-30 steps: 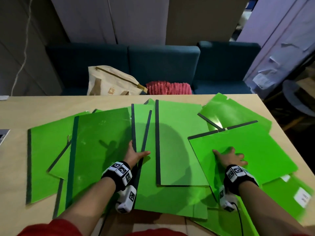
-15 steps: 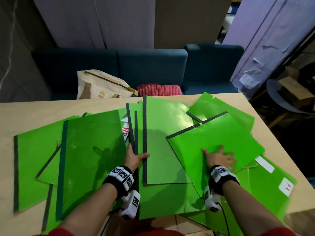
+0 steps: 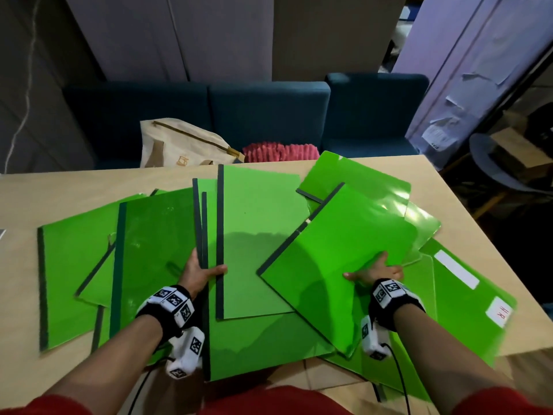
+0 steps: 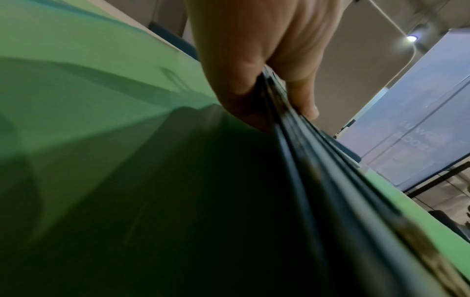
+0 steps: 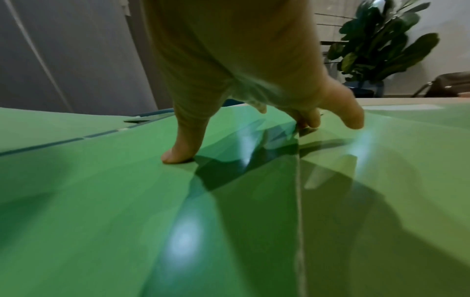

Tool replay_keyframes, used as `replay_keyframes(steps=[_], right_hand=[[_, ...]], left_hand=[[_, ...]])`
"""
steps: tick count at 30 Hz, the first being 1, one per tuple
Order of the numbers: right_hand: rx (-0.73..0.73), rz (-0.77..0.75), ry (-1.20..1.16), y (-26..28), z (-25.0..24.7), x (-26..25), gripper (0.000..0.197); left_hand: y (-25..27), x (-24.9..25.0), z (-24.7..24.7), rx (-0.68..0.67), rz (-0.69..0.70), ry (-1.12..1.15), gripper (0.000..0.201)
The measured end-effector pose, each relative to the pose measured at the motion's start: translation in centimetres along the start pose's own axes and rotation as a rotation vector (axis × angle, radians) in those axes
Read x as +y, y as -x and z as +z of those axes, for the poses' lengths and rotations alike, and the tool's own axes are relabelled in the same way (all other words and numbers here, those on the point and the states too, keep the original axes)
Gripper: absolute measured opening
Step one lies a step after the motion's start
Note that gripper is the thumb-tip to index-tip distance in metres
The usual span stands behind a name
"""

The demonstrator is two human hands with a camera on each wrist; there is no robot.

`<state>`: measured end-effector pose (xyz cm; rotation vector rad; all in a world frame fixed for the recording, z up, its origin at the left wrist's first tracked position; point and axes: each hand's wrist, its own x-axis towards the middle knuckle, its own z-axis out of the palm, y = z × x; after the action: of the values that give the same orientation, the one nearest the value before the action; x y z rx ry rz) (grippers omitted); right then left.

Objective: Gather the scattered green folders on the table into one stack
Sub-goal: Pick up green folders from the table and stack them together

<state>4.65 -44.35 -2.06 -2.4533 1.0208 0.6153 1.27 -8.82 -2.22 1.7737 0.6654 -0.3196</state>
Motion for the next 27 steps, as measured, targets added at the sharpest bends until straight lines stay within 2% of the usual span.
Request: replay_keyframes(steps=[3,6,10,11,13,16,18,20,23,26,27], right_hand=[[-0.033,-0.105,0.079,1.4,1.3,-1.6,0.129],[-0.093,-0.282,0.18,3.2,2.8,-3.7,0.132],[-0.168,-0.553,0.245,5.1,5.1,-6.2,0.132],[-0.175,-0.602,0.248,5.3,5.5,-6.5,0.132],[-0.173,-0.669,0.242,5.8,6.0,-7.2,0.128],[-0.121,-0.64,0.122,5.6,5.7,-7.1,0.113],[-0.074,-0.624,0.04,5.7,5.5,-7.3,0.1],[-0.044,-0.632,-0.002,5.8,5.4,-7.8,0.093],[-0.042,-0.614,-0.077,6.3,5.3,-9.1,0.094],[-0.159,-0.591,-0.293,7.2,4.9,-10.5,0.106],[-0.194,-0.595,-0.37,7.5,4.8,-10.9,0.108]], left_hand=[[0.0,-0.3,-0.3,0.001,-0.005,0.038,0.102],[0.5,0.0,-0.2,-0.001,-0.011,0.109,0.102],[-0.1,-1.1,0.1,-0.011,-0.012,0.175,0.133],[-0.6,-1.9,0.3,-0.004,-0.01,0.176,0.135],[-1.5,-3.6,0.4,0.025,-0.012,0.167,0.124],[-0.5,-2.8,0.1,0.004,0.013,0.157,0.128],[-1.0,-2.8,-1.1,0.017,0.041,0.166,0.117],[1.4,-0.2,-2.9,0.012,0.073,0.188,0.123],[2.5,1.1,-5.7,0.031,0.104,0.234,0.106],[3.4,1.8,-7.6,0.074,0.119,0.268,0.104],[3.6,1.9,-8.1,0.078,0.135,0.279,0.089]])
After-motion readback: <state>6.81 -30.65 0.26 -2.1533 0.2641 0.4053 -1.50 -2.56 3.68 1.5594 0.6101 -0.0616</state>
